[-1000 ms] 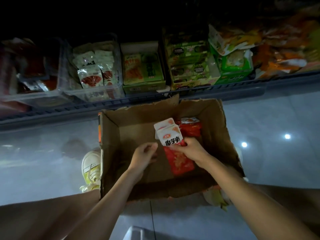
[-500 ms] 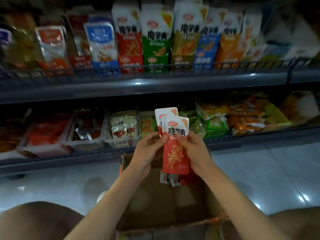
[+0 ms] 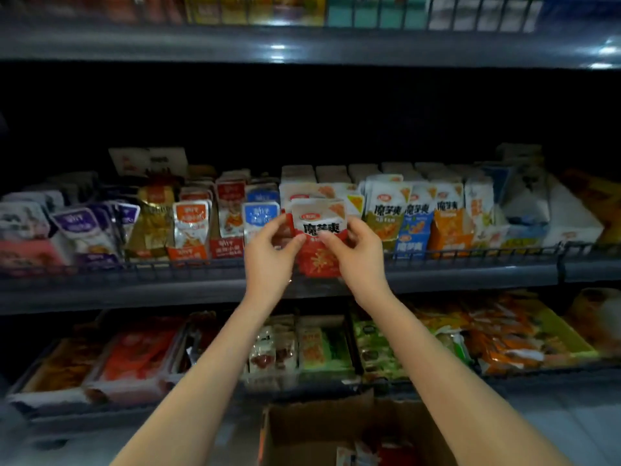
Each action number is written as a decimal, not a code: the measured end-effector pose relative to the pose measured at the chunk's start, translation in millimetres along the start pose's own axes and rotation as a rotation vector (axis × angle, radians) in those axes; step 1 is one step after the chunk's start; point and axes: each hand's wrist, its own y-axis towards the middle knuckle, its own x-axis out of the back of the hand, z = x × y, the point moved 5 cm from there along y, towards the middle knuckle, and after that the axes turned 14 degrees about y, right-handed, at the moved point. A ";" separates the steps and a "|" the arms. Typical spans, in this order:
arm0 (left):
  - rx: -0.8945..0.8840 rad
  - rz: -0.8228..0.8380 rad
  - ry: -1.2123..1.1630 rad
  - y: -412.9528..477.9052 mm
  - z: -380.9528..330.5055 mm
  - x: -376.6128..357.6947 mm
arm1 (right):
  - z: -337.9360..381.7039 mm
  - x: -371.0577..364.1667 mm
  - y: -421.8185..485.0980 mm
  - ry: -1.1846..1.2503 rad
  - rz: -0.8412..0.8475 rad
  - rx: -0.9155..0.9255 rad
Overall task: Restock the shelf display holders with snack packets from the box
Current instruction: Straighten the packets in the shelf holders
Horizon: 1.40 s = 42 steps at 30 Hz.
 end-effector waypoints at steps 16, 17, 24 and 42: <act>-0.079 0.115 0.249 120.8 35.7 -15.0 | -24.7 -26.2 127.7 -0.906 0.009 0.311; -0.092 0.112 0.242 124.2 35.1 -14.3 | -25.6 -27.2 128.9 -0.897 -0.005 0.309; -0.163 0.170 0.326 137.6 36.7 -15.0 | -33.3 -26.7 132.4 -0.967 -0.060 0.298; -0.307 0.034 0.712 128.2 31.6 -24.8 | -14.0 -23.4 133.3 -0.916 0.079 0.222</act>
